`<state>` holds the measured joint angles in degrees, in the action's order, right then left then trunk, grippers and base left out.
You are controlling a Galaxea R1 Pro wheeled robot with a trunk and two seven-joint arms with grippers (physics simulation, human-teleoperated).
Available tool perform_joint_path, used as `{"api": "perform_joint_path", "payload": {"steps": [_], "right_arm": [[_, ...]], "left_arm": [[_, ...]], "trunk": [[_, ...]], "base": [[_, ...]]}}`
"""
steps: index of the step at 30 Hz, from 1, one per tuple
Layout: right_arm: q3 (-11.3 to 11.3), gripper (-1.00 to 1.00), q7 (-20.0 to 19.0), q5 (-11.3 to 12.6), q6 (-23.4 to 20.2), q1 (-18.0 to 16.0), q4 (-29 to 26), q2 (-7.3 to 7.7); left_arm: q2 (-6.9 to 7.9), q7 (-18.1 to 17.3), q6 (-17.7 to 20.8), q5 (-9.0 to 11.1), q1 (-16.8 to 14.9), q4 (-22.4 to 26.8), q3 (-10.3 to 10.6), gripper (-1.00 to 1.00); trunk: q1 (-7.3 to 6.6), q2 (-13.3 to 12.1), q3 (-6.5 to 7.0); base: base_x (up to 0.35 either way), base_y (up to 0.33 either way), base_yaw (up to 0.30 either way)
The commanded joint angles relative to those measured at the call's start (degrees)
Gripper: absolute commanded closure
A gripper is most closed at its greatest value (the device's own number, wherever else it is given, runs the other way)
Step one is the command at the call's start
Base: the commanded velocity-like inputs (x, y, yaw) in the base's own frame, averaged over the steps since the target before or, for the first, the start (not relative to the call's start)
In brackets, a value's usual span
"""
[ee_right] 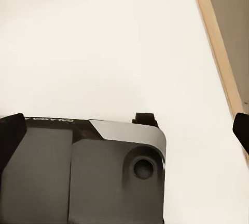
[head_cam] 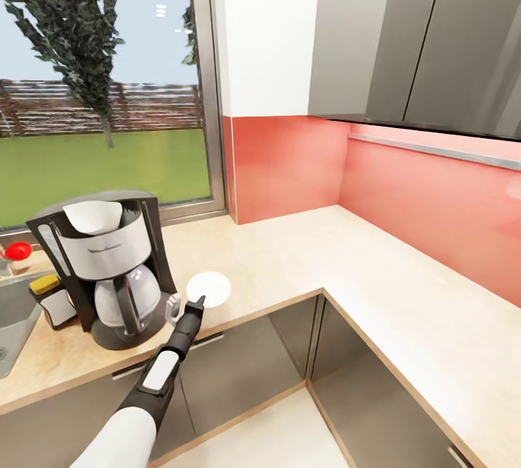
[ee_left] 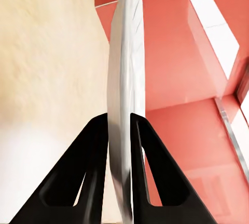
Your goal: Set up a coffee station on the kitchen countertop: keep the coffee maker on the countertop, move the bottle of coffee from the kitchen shelf to the counter next to the coffee maker, place a paper coffee filter on top of the coffee maker, put the saucer next to the coffee maker with the coffee cup on the saucer, and place the electric kettle next to the coffee maker.
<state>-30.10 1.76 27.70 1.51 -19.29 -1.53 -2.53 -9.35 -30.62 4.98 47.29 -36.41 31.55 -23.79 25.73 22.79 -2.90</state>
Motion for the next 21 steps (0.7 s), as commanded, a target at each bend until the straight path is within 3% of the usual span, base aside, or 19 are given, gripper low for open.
{"api": "perform_joint_path", "payload": {"steps": [1, 21], "right_arm": [[-0.49, -1.00, 0.17, 0.52, 0.16, -0.05, 0.03, -0.02], [-0.49, -1.00, 0.17, 0.53, 0.16, -0.05, 0.03, -0.02]], "left_arm": [[-0.05, -0.23, 0.46, 0.34, -0.04, 0.00, -0.29, 1.00], [-0.05, 0.21, 0.49, 0.59, 0.11, -0.06, -0.44, 1.00]], "trunk": [[0.05, 0.13, -0.13], [0.05, 0.13, -0.13]], "base": [[0.157, 0.000, 0.000], [0.077, 0.000, 0.000]]}}
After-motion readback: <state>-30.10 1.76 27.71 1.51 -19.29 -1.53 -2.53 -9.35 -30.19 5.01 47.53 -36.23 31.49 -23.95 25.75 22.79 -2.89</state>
